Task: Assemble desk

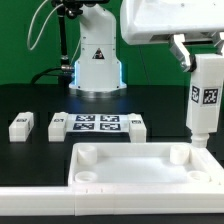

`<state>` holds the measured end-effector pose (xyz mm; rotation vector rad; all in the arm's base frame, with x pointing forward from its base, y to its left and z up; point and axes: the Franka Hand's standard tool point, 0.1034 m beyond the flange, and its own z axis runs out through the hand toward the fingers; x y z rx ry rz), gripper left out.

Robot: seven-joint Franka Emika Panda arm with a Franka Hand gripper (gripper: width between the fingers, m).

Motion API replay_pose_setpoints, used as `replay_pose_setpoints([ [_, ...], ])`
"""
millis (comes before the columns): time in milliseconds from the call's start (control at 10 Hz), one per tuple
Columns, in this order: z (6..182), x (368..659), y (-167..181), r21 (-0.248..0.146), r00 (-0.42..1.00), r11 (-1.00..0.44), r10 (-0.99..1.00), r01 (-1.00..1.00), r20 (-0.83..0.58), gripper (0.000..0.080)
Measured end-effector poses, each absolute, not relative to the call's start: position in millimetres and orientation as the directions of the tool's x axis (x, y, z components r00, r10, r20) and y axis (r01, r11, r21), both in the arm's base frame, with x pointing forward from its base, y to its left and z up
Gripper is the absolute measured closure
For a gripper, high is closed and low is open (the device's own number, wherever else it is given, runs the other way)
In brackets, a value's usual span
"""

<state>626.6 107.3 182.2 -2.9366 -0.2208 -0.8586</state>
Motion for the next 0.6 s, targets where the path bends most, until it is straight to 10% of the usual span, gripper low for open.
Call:
replay_pose_setpoints([
  [600, 155.8, 630.4, 104.0, -0.027, 0.843, -0.987, 0.12, 0.158, 0.524, 0.0512],
])
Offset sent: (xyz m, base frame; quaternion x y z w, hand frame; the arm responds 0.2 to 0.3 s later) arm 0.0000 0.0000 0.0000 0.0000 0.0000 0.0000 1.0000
